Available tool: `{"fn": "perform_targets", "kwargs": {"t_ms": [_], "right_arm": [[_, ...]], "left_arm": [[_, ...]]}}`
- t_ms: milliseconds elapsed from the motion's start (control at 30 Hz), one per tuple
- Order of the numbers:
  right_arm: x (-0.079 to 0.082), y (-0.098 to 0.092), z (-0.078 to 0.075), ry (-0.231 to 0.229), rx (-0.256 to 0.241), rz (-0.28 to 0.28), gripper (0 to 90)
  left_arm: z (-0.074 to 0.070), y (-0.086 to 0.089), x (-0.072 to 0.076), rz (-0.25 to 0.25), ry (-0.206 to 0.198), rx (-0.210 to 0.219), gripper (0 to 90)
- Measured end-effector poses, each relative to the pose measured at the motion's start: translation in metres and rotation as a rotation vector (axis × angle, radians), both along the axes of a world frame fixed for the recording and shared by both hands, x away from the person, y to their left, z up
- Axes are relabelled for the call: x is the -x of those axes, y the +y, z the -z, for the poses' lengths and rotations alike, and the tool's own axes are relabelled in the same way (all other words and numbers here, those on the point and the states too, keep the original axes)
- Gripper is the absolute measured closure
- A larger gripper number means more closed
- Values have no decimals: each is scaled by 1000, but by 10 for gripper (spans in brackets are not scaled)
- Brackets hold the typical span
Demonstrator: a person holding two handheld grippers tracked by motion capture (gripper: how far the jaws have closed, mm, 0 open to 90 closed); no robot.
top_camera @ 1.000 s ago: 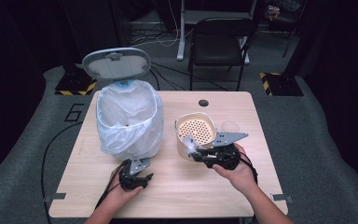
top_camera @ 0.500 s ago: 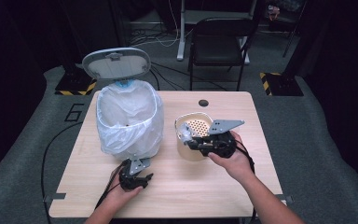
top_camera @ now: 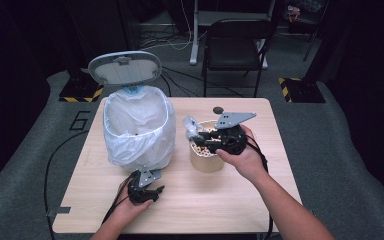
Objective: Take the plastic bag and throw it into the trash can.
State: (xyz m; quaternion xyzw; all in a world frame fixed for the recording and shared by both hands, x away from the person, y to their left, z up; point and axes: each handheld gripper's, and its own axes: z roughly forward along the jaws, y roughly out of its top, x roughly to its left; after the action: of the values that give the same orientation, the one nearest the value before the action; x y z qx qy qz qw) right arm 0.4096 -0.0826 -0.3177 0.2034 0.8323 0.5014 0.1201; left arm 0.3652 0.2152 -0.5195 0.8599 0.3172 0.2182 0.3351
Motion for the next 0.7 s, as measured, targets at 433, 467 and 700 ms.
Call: {"fn": "perform_targets", "kwargs": {"t_ms": [433,467,700], "right_arm": [[-10,20,-24,-19,-10,-27,747],[-12,22,-25,-25,-9,-29,747],[-18,35,-33,-32,-6,-38,747]], "left_arm": [[0,0,0,-4,1,3,334],[0,0,0,-4,1,3,333],[0,0,0,-4,1,5,333]]}}
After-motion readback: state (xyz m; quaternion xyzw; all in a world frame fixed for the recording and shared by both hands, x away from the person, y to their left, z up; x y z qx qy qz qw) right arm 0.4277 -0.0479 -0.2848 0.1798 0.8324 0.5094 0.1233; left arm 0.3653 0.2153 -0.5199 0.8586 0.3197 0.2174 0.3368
